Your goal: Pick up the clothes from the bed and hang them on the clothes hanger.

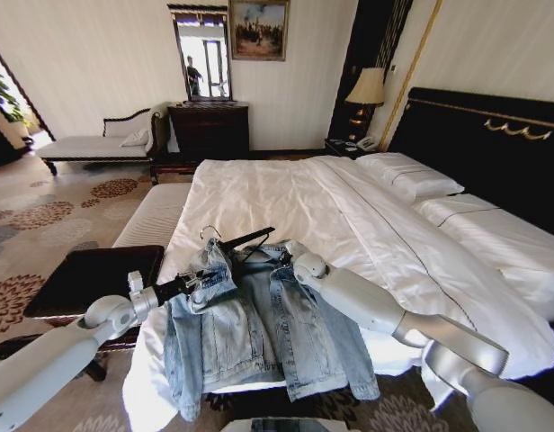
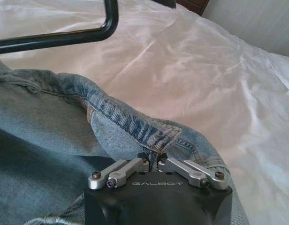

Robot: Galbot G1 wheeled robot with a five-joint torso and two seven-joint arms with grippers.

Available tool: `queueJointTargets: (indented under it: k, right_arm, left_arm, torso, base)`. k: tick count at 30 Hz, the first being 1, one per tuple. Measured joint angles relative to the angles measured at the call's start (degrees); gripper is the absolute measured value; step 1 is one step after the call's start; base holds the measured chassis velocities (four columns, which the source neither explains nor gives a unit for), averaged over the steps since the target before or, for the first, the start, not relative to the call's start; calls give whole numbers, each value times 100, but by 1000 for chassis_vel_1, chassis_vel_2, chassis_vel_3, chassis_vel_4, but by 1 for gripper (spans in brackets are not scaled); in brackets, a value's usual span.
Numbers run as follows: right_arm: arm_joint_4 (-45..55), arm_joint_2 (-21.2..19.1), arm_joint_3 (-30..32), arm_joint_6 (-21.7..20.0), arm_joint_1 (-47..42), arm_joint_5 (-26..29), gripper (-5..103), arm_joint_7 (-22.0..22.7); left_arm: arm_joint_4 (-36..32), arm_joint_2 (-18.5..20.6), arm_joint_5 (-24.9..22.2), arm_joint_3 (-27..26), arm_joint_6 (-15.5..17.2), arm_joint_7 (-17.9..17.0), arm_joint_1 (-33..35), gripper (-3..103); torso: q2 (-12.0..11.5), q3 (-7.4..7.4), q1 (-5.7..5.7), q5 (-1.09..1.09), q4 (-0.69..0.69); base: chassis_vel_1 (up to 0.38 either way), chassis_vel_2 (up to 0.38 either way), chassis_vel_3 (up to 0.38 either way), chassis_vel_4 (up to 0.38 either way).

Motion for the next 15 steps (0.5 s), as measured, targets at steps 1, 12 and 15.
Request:
queueJointTargets:
  k: [1,12,15]
  right_arm:
    - [-26,13,3,19,14,-13,3,-5]
    - [-401,171,99,236,353,-547,3,12]
    - [-436,133,98,268,414,-661,3,-15]
  left_arm:
    - [8,10,1,0,-34,29,10,20]
    - [96,243,158,91,-204,273,205,20]
    - [99,246,206,116,-205,277,228,20]
  torso:
    - [0,0,0,0,0]
    - [0,0,0,0,1]
    - [0,0,0,0,1]
  base:
    - [0,0,0,0]
    - [0,0,0,0]
    - [0,0,0,0]
